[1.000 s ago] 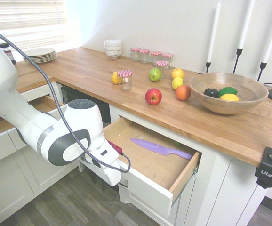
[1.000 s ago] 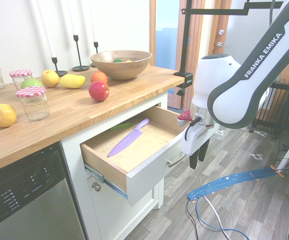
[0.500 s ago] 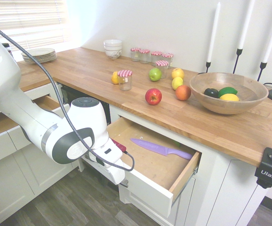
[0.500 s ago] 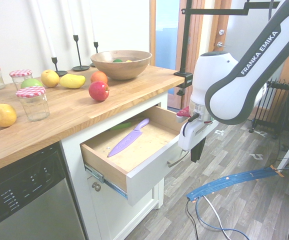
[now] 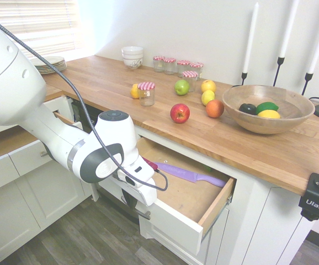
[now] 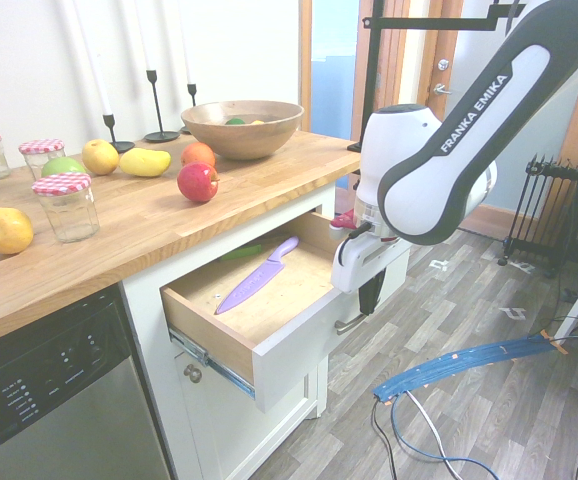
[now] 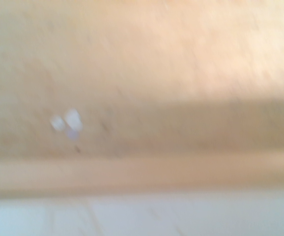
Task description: Close the drawer
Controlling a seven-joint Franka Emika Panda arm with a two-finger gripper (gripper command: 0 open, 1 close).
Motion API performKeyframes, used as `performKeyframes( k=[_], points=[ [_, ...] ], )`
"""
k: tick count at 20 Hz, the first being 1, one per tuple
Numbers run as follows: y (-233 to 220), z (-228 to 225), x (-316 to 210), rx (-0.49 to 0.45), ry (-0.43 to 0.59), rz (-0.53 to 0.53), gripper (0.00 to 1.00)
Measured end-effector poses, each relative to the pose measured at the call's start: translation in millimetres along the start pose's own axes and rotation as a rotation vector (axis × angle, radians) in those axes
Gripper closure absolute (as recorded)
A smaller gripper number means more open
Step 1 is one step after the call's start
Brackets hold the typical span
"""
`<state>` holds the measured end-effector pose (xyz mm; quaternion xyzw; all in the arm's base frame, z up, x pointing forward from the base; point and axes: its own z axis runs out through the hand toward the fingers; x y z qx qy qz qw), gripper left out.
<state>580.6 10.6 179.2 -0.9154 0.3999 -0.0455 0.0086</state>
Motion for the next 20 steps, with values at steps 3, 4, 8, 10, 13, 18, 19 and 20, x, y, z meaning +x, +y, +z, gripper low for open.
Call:
performKeyframes(
  k=[3, 4, 8, 10, 13, 18, 19, 20],
  points=[
    [-11, 5, 3, -0.004, -0.003, -0.007, 1.00],
    [-14, 8, 5, -0.007, -0.003, -0.005, 1.00],
    [-25, 12, 19, -0.012, 0.000, 0.005, 1.00],
    [-30, 15, 28, -0.012, 0.003, 0.011, 1.00],
    [-38, 16, 40, -0.010, 0.003, 0.024, 1.00],
    [-55, 11, 62, -0.004, 0.013, 0.032, 1.00],
    [-58, 9, 66, -0.001, 0.016, 0.032, 1.00],
    [-62, 7, 69, 0.001, 0.019, 0.032, 1.00]
  ],
)
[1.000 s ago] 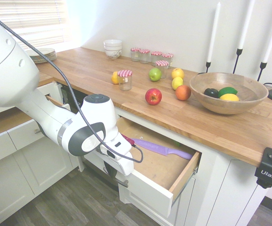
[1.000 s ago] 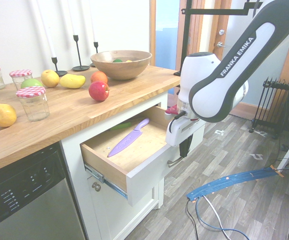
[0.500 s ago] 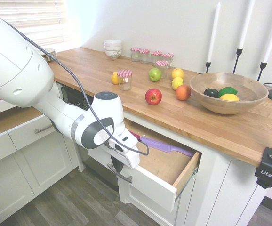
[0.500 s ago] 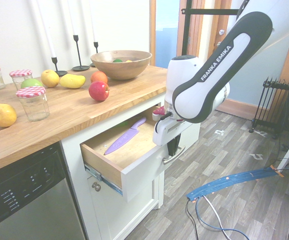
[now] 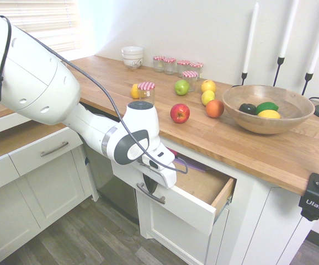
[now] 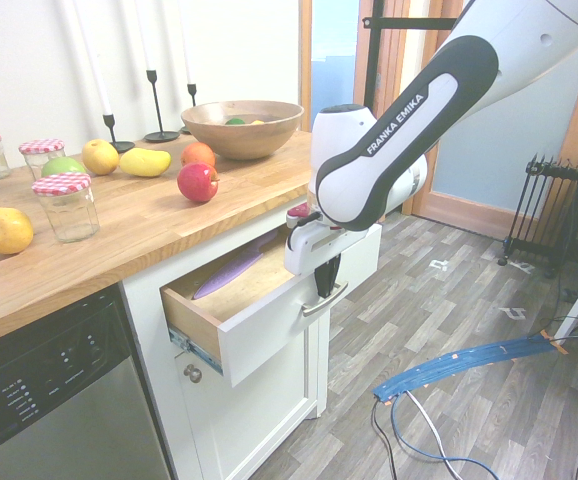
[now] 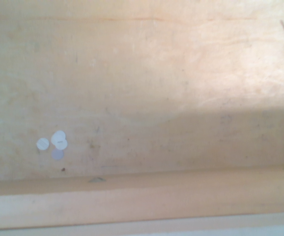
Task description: Close the drawer
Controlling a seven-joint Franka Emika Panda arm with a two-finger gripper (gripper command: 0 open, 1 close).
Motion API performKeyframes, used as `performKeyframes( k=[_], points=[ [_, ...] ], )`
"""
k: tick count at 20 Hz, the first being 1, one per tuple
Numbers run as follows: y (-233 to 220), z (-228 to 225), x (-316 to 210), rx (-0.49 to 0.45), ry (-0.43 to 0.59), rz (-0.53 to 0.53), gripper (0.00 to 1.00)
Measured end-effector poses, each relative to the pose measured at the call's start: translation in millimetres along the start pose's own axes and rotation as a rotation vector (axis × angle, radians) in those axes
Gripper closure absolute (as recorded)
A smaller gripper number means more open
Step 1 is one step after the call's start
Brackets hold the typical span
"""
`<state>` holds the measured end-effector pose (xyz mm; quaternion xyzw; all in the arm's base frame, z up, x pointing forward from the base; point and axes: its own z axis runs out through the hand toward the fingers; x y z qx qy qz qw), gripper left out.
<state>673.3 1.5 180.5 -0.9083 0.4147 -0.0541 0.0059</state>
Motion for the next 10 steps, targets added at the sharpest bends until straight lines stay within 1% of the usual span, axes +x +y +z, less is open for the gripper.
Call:
performKeyframes(
  k=[5, 10],
  points=[
    [-16, -4, 12, 0.006, 0.007, 0.002, 1.00],
    [-29, -3, 22, 0.021, 0.025, 0.028, 1.00]
  ],
)
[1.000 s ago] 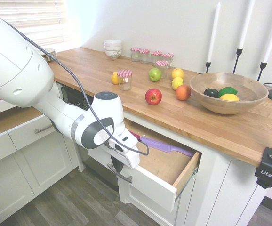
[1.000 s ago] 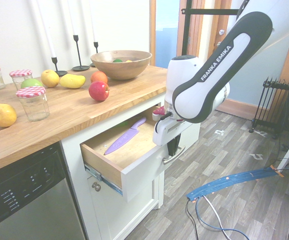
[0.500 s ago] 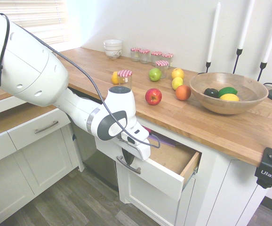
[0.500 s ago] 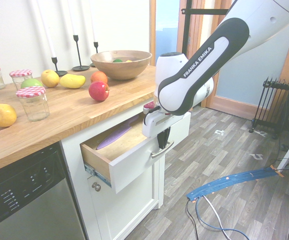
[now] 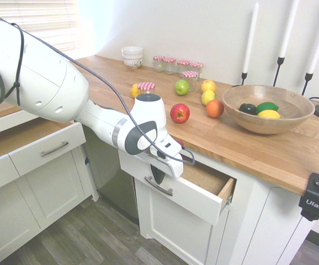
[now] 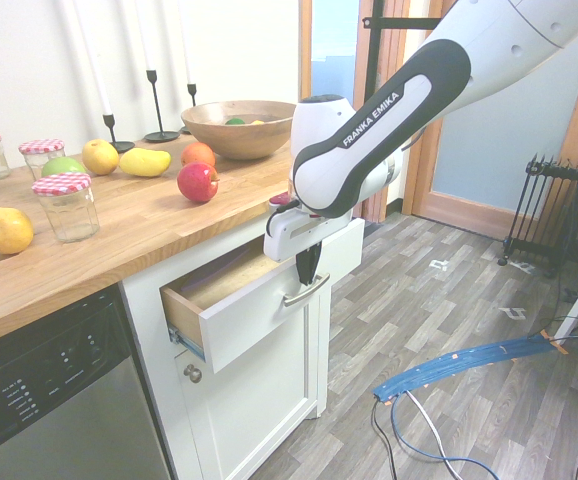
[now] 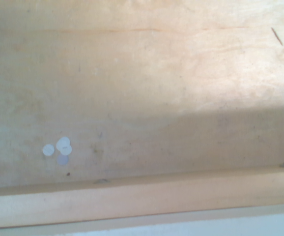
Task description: Close the drawer
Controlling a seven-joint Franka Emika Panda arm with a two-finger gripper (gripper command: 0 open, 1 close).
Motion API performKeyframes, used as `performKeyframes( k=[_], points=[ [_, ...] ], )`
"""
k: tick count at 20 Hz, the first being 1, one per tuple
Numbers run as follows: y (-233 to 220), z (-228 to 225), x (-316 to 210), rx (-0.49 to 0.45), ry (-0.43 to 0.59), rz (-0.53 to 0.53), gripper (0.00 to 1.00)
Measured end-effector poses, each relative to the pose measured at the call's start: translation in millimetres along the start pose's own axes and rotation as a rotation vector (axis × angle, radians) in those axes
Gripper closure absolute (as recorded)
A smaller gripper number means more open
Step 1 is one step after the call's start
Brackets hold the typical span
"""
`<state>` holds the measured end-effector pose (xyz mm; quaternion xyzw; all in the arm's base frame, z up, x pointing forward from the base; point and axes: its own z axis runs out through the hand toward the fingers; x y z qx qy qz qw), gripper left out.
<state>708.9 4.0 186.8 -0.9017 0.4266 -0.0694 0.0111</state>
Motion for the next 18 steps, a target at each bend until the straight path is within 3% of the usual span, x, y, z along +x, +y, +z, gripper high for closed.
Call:
performKeyframes(
  k=[18],
  points=[
    [-32, -28, 9, 0.141, 0.116, 0.060, 1.00]
  ],
)
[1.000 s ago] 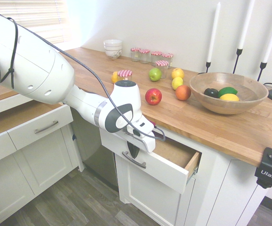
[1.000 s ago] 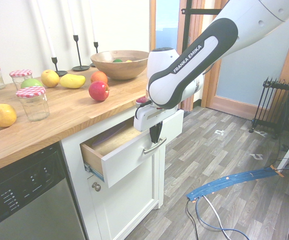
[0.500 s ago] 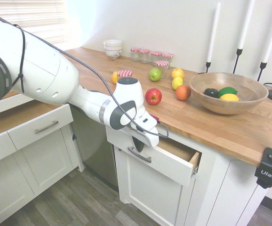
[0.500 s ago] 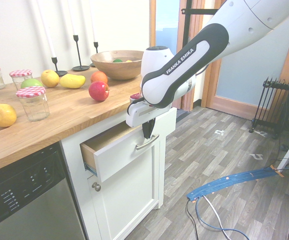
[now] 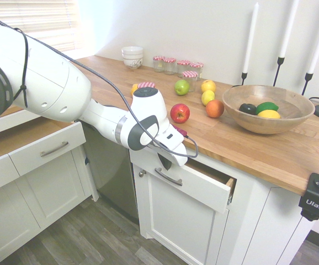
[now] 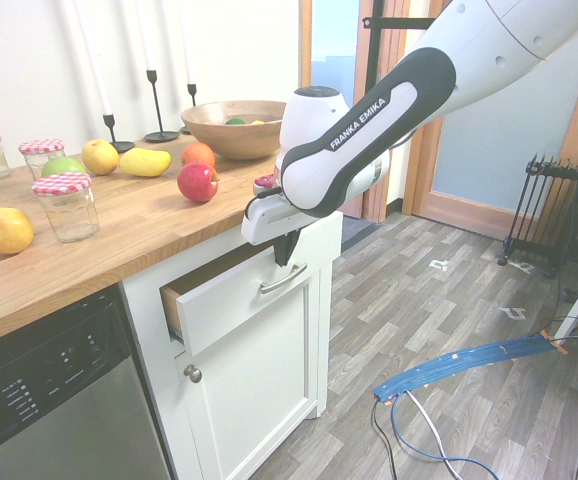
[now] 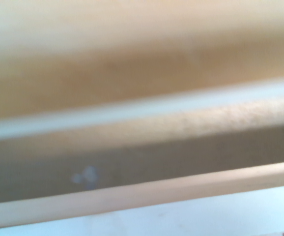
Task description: Close the drawer
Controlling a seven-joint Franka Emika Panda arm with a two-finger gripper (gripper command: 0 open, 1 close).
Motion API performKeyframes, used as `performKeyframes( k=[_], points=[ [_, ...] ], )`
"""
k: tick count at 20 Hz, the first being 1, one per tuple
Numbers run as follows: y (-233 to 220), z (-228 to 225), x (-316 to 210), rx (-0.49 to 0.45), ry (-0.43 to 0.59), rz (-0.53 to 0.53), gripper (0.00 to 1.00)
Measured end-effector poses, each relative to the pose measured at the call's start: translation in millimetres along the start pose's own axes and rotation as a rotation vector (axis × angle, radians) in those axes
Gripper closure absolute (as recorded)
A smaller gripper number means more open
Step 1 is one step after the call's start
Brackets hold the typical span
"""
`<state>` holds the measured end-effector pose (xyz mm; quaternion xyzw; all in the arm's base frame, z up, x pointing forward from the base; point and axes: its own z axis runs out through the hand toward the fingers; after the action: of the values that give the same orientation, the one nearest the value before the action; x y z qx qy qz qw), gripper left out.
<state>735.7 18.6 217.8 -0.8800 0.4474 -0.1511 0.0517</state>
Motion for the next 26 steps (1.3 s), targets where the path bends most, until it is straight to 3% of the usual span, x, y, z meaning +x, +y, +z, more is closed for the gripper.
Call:
performKeyframes(
  k=[12, 21, 26],
  points=[
    [-4, -12, 0, -0.006, 0.001, 0.027, 1.00],
    [17, 8, -21, -0.210, -0.143, 0.026, 1.00],
    [25, -2, -20, -0.225, -0.162, 0.011, 1.00]
  ],
)
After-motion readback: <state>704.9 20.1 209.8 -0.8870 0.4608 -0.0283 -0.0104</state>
